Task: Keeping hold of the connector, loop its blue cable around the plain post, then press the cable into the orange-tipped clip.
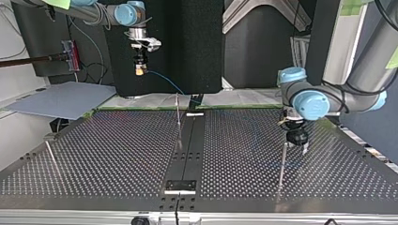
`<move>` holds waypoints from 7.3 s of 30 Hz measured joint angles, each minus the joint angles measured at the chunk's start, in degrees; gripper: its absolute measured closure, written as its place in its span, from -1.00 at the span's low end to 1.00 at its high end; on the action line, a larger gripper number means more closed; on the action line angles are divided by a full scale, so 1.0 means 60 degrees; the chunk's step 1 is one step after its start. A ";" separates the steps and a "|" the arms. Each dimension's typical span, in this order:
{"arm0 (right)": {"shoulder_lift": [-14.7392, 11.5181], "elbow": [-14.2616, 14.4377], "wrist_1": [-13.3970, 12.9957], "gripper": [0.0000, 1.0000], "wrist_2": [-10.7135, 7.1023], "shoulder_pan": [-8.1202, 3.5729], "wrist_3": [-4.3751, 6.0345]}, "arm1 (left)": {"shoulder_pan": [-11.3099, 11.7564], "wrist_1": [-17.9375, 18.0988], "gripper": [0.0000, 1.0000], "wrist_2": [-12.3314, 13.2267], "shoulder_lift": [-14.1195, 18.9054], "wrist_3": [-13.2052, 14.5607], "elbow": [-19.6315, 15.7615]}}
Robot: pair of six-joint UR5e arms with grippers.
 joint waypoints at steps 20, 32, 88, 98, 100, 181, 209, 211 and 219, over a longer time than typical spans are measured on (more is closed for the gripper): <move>-0.0001 -0.0017 0.0002 0.97 0.0001 0.0010 -0.0001 | 0.0388 0.0479 -1.00 0.0223 0.0040 -0.1296 -0.0643; 0.0000 -0.0013 0.0030 0.97 0.0001 0.0040 0.0000 | 0.0423 0.1047 -1.00 0.0644 0.0942 -0.1853 -0.1481; -0.0001 -0.0471 0.0854 0.97 -0.0072 0.0063 -0.0044 | -0.0088 -0.3267 -1.00 0.1706 0.5493 0.2614 0.0601; 0.0000 -0.0473 0.0854 0.97 -0.0072 0.0072 -0.0086 | -0.0619 -0.4228 -1.00 0.1178 0.5335 0.3579 0.1556; -0.0001 -0.0472 0.0853 0.97 -0.0072 0.0074 -0.0087 | -0.0730 -0.4426 -1.00 0.0990 0.5211 0.3771 0.1685; 0.0000 -0.0473 0.0858 0.97 -0.0072 0.0103 -0.0059 | -0.2539 -0.7915 -1.00 -0.2527 0.3739 0.4614 0.1591; -0.0001 -0.0528 0.0922 0.97 -0.0072 0.0120 -0.0086 | -0.3130 -0.6265 -1.00 -0.1973 0.2635 0.6113 0.2169; -0.0001 -0.0528 0.0917 0.97 -0.0072 0.0120 -0.0105 | -0.3319 -0.6068 -1.00 -0.2129 0.2504 0.6304 0.2342; 0.0000 -0.0529 0.0915 0.97 -0.0072 0.0121 -0.0186 | -0.3991 -0.5398 -1.00 -0.2779 0.1873 0.6976 0.3003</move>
